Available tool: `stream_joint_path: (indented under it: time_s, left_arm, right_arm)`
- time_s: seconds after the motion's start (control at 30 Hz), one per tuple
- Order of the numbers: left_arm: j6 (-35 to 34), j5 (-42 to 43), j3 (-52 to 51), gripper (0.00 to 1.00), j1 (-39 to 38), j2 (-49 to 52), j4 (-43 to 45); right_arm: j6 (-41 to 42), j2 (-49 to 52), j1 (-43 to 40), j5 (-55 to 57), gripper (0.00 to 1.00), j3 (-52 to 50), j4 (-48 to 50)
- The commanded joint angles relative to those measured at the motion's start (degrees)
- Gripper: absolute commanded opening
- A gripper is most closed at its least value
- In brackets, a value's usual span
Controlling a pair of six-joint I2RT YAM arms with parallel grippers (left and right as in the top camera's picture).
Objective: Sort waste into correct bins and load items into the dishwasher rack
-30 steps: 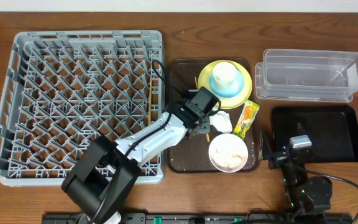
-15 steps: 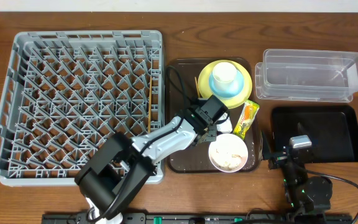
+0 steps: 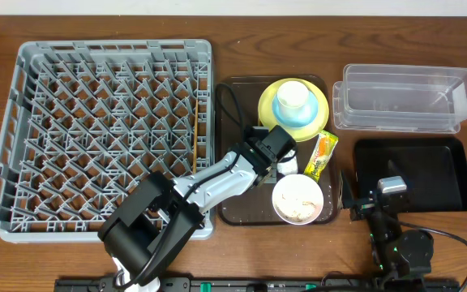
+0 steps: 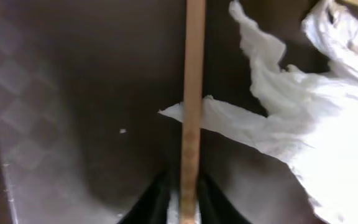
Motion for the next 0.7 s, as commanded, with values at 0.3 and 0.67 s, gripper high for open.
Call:
stream_joint_path:
  time_s: [0.3,0.67]
  left_arm:
    - [0.5,-2.7,-0.7,0.06,0.2,-1.0,-2.4]
    - [1.7,-2.7,-0.6,0.06,0.2,-13.1,-2.6]
  right_arm:
    - [0.7,-0.1,-0.7,0.3,0.99,-0.1,-0.2]
    - [0.7,-0.1,-0.7,0.3,0.99,-0.1,-0.2]
